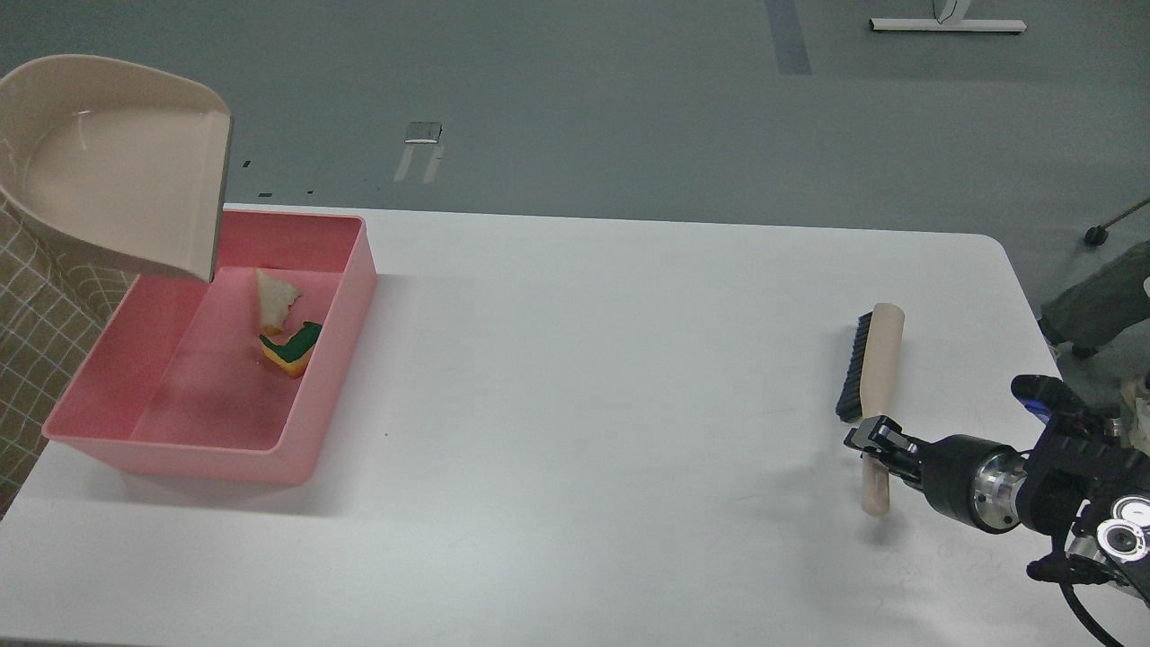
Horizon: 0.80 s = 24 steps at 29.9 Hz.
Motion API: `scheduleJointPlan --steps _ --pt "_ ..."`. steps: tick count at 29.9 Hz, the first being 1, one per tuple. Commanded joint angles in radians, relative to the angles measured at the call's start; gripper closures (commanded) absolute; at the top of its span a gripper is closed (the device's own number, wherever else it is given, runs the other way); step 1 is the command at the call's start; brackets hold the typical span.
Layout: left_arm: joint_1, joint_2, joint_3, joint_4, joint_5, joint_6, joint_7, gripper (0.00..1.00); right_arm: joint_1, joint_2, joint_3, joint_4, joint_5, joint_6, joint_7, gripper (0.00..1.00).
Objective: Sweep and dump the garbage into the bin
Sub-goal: 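Lift the emptied dustpan up and away from the bin with the left gripper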
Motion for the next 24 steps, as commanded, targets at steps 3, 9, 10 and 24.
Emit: scheduleJointPlan --steps 3,9,10,24 --pt "-0.03 -0.025 -0.027 -0.026 -0.151 -0.103 0.0 1.0 0.007 0.008 0.0 0.0 0.0 0.0 0.0 0.91" --pt "-0.095 -0.172 -0.025 -0.11 -0.14 -0.054 0.0 1.0 0.008 0.011 0.001 0.001 0.0 0.0 0.0 0.91" --pt "-0.095 -0.196 -0.024 -0.133 -0.139 -0.034 0.0 1.0 0.008 0.011 0.004 0.001 0.0 0.0 0.0 0.91" --pt "-0.112 -0.552 -0.009 -0.254 0.217 0.187 0.0 1.0 0.02 -0.004 0.02 0.014 0.074 0.0 0.0 0.91"
